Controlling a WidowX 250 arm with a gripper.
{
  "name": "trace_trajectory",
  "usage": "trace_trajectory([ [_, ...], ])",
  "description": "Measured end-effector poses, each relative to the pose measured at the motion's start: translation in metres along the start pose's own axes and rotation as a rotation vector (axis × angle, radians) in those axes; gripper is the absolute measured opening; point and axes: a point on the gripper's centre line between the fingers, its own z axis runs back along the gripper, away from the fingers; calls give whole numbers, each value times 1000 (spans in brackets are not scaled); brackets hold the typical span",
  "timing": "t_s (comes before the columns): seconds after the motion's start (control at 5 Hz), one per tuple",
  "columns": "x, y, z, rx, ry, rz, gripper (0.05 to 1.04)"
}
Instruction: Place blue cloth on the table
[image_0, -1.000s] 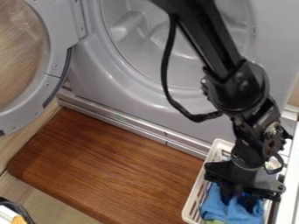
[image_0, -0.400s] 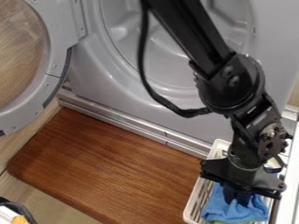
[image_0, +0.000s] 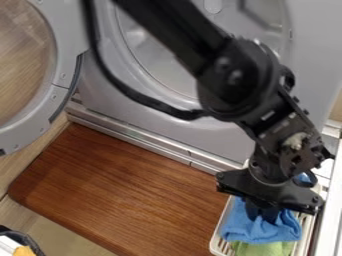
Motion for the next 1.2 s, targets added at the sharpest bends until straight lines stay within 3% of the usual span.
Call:
trace_trajectory([
  [0.4,16,20,27,2,-78,60,64],
  [0.8,39,69,56,32,-155,177,64],
  [1.0,42,105,52,78,-139,253,64],
  [1.2,29,119,25,117,-71,259,64],
])
